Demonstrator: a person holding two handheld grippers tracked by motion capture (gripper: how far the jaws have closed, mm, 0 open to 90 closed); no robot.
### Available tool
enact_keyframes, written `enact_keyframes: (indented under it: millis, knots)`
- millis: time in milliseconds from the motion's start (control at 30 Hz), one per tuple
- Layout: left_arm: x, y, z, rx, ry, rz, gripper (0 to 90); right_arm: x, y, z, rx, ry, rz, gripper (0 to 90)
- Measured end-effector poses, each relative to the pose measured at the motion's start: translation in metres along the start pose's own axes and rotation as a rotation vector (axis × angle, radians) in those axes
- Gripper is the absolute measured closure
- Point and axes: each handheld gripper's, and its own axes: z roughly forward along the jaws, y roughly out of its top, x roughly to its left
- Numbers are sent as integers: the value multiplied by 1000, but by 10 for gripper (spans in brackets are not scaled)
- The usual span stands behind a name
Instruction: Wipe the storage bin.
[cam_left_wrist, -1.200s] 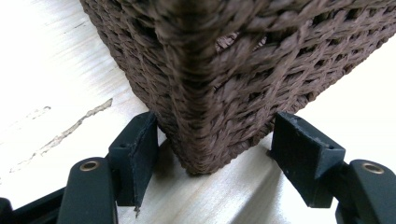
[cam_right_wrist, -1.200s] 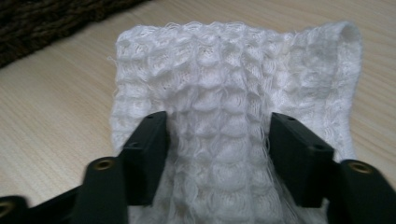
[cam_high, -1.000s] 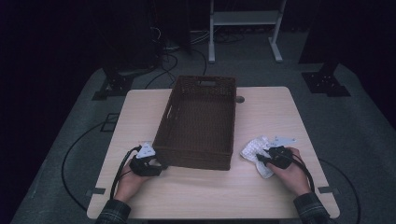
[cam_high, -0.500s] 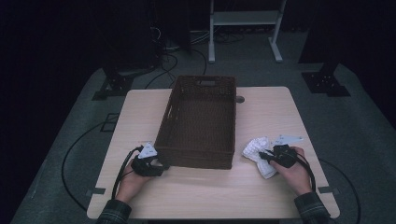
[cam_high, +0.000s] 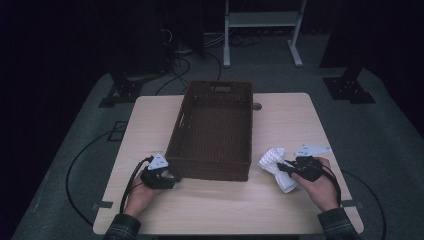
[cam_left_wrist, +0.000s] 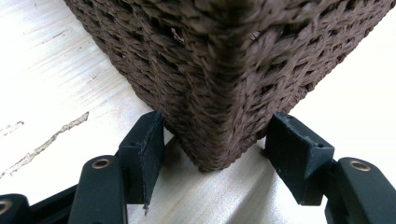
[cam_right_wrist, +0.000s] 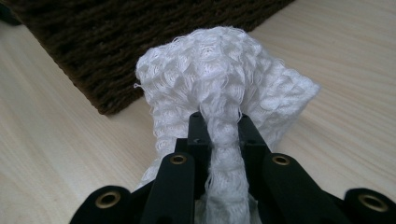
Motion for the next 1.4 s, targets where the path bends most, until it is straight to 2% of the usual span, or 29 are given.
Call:
enact_keyframes:
  millis: [167,567,867,1233,1400]
  knots:
    - [0,0,0,0,0,0,372,3,3,-6,-21,28,-4,791]
    - [0,0,0,-1,1,-3,370,17,14,-21,-61,72,-49,792]
    - [0,0,0,1,0,-3,369,28,33,-35,-109,104,-96,792]
    - [0,0,0,1,1,-3,369,50,55,-36,-138,158,-159,792]
    - [0,0,0,1,1,-3,369,60,60,-30,-132,187,-177,792]
